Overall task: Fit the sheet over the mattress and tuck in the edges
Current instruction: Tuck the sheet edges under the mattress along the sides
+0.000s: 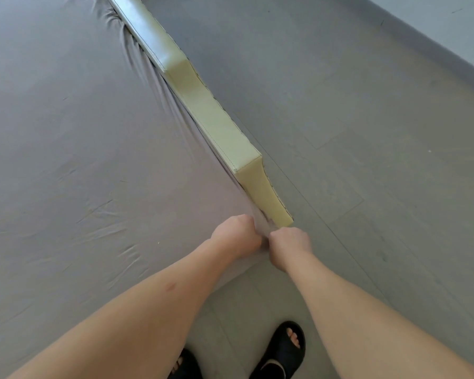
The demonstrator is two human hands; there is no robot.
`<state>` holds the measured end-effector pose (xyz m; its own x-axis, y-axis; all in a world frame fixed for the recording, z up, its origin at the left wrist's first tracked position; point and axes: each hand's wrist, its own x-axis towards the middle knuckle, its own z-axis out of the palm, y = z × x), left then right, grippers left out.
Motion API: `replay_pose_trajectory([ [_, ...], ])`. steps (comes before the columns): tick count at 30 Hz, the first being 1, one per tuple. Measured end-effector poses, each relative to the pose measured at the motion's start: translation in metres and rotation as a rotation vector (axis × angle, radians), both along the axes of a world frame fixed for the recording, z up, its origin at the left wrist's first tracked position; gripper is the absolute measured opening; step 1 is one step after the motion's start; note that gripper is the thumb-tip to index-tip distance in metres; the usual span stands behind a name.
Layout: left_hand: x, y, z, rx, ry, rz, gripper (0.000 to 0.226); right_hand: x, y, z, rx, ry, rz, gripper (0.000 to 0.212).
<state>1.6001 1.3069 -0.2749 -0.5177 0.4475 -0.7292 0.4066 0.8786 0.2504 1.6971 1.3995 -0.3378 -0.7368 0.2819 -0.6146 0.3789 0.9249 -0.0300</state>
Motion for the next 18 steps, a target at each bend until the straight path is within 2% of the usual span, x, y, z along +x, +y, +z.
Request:
replay_pose_trajectory([
  [3, -0.001, 0.003, -0.002, 0.031, -0.041, -0.007, 0.031, 0.009, 0.004, -0.008, 0.016, -0.014, 0.036, 0.033],
  [9, -0.008, 0.001, -0.017, 0.036, -0.059, -0.124, 0.016, -0.01, -0.005, -0.013, -0.141, -0.049, -0.157, 0.034],
  [14, -0.006, 0.004, -0.014, -0.009, -0.108, -0.158, 0.023, -0.015, -0.005, 0.003, -0.238, -0.031, -0.311, 0.028],
  [18, -0.009, 0.026, 0.016, -0.101, -0.123, -0.26, 0.028, -0.025, 0.008, 0.041, -0.244, -0.023, -0.33, 0.025],
])
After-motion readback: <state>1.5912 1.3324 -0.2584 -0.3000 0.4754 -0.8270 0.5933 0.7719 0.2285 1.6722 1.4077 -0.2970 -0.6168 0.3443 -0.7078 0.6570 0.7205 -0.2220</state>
